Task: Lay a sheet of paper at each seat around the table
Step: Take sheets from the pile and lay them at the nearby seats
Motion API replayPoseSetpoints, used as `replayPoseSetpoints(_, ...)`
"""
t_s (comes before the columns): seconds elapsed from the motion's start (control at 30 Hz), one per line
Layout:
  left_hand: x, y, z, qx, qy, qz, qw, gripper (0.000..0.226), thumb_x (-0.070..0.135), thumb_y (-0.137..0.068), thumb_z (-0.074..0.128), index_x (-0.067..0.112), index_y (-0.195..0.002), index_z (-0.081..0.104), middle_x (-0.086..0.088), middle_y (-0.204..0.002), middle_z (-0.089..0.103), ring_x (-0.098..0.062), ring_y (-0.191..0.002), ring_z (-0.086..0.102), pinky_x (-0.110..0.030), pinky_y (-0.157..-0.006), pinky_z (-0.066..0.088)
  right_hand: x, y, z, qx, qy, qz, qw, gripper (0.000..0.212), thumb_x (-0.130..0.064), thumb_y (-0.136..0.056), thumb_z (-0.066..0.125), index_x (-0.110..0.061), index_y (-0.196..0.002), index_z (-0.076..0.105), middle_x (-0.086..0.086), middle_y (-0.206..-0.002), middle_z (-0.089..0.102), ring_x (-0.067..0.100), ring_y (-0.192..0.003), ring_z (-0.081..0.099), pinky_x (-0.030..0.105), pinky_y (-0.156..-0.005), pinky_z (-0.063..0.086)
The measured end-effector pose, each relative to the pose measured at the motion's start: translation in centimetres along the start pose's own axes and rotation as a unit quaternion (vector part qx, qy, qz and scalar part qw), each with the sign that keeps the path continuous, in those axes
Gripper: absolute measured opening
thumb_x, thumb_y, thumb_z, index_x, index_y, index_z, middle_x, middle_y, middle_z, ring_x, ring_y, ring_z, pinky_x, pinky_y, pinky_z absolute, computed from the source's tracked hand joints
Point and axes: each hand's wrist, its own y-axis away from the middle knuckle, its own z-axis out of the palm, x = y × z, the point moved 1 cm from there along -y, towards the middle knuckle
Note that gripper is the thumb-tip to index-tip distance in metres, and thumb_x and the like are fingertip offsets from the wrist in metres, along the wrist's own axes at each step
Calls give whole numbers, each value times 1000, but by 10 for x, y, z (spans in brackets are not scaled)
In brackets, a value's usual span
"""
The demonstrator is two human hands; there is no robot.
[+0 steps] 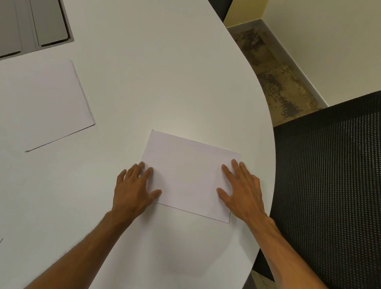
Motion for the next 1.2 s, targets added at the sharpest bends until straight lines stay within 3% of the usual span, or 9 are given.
replayPoseSetpoints(0.7,2,34,-24,45,28,-15,998,79,67,-90,49,22,-153,35,-6,-165,25,-23,-152,23,-45,-123,11,-19,13,-20,17,-62,7,998,76,-53,-96,51,-27,-159,16,-1,-168,5,20,-155,2,47,-122,8)
replayPoseSetpoints(0.87,3,59,-44,78,57,-13,995,75,63,-95,44,19,-155,33,-8,-166,21,-23,-153,19,-44,-124,8,-43,20,-44,33,-82,-38,995,75,-52,-96,51,-27,-158,18,0,-168,6,21,-155,4,50,-122,10)
replayPoseSetpoints(1.2,-21,118,-74,124,52,-24,991,80,68,-97,30,27,-161,6,-2,-169,-7,-17,-155,-8,-44,-125,-7,-112,34,-89,69,-82,-160,981,71,-45,-98,53,-23,-158,23,3,-167,13,21,-154,9,49,-120,17)
